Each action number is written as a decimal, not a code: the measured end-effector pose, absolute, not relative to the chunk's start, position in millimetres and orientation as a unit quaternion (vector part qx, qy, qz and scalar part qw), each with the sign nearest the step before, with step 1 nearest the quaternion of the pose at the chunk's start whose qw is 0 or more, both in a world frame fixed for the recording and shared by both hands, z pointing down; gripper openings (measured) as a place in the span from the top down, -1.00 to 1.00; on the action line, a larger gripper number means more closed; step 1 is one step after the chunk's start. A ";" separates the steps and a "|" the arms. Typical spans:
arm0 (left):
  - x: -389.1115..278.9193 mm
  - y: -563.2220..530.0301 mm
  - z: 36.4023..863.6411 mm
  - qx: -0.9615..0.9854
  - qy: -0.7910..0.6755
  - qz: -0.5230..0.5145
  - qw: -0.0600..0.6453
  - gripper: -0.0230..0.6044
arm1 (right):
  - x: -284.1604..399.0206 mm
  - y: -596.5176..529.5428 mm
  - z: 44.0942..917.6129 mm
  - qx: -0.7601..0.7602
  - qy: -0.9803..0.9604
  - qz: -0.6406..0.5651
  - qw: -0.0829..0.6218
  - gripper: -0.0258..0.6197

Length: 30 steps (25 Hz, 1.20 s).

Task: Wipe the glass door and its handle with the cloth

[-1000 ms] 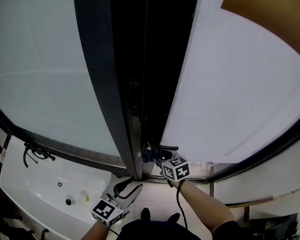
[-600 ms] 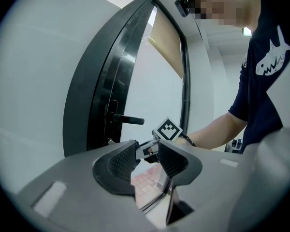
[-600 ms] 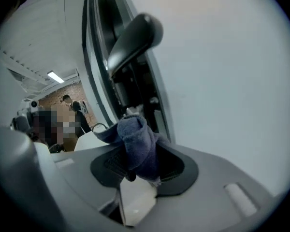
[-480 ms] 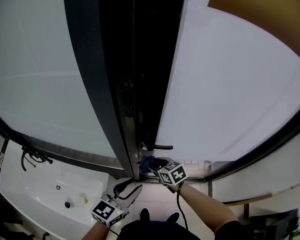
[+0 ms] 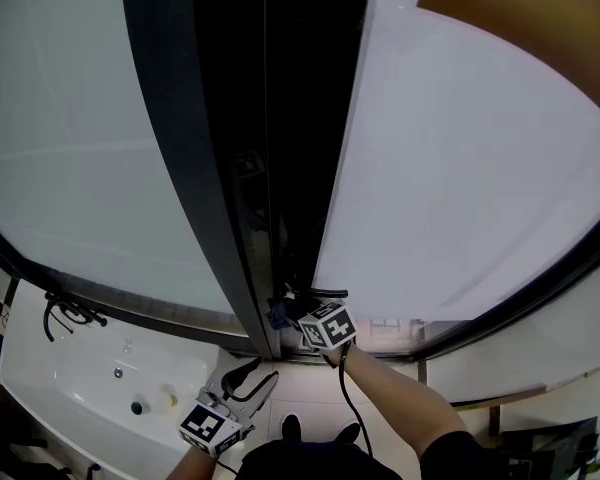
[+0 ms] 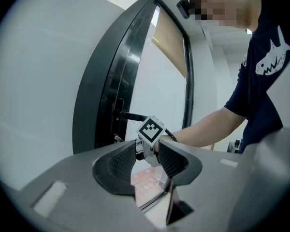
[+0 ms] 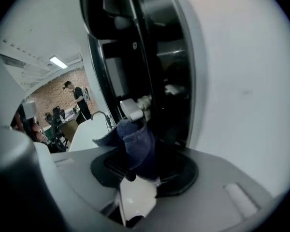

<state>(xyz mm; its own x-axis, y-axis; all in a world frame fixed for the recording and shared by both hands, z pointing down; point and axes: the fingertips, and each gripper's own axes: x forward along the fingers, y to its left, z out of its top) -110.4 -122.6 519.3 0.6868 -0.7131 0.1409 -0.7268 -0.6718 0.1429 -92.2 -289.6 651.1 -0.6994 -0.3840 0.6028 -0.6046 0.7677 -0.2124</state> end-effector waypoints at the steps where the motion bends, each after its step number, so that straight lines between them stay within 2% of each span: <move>1: -111.9 -122.1 523.8 0.914 -0.393 0.045 0.089 0.48 | -90.7 -290.7 649.1 0.282 -0.899 0.215 0.257 0.48; 6: -108.6 -122.0 525.0 0.918 -0.385 0.050 0.084 0.48 | -79.7 -299.4 632.6 0.323 -0.890 0.268 0.180 0.48; 18: -101.7 -119.0 517.2 0.919 -0.384 0.062 0.066 0.48 | -51.4 -305.3 621.6 0.359 -0.879 0.291 0.116 0.49; 30: -86.1 -119.3 503.5 0.925 -0.371 0.041 0.070 0.48 | -0.9 -296.4 606.5 0.392 -0.874 0.276 0.084 0.48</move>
